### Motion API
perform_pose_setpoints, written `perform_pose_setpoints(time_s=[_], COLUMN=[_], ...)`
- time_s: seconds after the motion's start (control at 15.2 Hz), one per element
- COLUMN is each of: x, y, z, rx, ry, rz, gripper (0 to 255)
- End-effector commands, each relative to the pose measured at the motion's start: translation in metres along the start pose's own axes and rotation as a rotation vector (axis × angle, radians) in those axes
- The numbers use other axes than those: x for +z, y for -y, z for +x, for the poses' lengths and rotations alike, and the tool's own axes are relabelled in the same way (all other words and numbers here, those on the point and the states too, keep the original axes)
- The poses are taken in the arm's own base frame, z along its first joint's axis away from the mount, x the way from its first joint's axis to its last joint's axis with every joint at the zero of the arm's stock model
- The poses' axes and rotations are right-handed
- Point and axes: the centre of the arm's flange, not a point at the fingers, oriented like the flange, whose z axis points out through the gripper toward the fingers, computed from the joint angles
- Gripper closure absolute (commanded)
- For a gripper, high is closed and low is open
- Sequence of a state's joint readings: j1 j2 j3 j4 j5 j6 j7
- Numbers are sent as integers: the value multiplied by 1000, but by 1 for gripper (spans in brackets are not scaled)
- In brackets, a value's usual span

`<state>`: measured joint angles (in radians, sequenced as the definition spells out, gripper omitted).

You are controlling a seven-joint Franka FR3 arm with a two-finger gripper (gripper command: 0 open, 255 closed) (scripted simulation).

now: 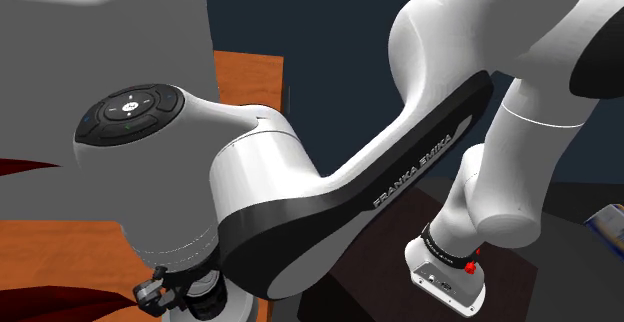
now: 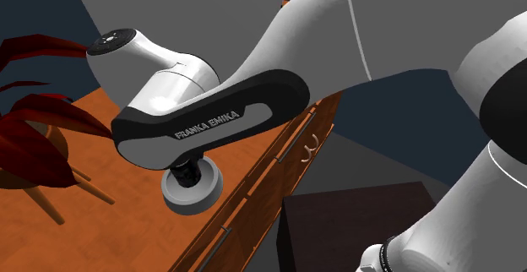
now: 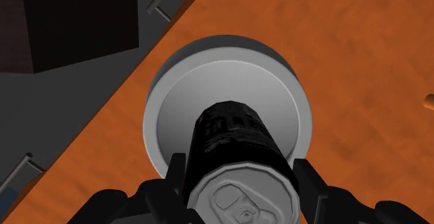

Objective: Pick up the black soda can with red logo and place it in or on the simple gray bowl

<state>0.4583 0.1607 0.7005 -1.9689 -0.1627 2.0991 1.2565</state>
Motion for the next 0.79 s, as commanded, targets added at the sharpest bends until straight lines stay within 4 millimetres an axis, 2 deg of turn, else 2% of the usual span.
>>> perform_pose_setpoints(time_s=[0.0,0.33,0.4,0.73], x=[1,1,1,1], y=[0,0,0,0], z=[0,0,0,0], rx=[0,0,0,0], ry=[-1,-1,-1,-1], rz=[1,1,1,1], gripper=[255,255,0,0])
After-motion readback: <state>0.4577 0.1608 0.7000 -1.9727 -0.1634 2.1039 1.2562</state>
